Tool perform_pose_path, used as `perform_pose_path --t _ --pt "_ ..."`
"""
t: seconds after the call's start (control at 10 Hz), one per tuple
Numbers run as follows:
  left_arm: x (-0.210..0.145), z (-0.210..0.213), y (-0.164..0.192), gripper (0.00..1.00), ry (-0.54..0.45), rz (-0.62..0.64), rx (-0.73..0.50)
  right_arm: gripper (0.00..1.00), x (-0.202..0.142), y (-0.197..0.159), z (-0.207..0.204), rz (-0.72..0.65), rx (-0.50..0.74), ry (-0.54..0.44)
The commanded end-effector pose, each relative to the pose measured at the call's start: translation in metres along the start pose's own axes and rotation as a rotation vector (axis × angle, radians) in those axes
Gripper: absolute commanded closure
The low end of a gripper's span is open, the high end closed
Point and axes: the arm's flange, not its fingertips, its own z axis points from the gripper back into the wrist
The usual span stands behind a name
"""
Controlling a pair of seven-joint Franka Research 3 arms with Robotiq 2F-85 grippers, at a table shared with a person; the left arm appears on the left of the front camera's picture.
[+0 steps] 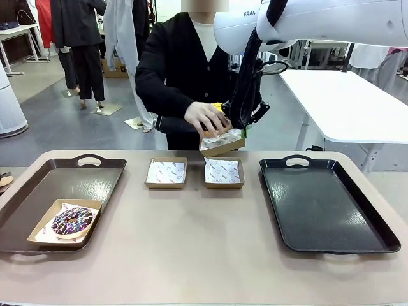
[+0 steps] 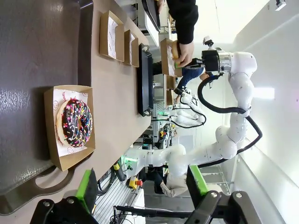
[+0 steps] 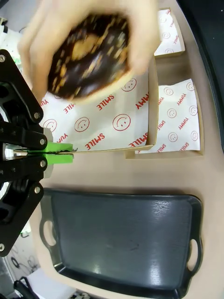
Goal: Individually package the donuts and arrange them on the tray.
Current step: Place the picked Paper togo box on the Handle tray while simultaneously picking up another Paper togo box from the table with the other hand.
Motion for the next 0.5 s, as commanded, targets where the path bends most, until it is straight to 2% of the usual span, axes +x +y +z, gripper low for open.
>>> perform_pose_path --t 0.0,0.4 --pt "-0.0009 0.0017 -0.0002 0.0 -0.005 -0.002 -0.003 1.0 -0.0034 -0.003 0.0001 -0.001 0.001 0.001" --pt "-0.0009 0.0017 -0.0002 0.0 -0.005 -0.002 -0.003 1.0 -0.0034 -0.003 0.0001 -0.001 0.001 0.001"
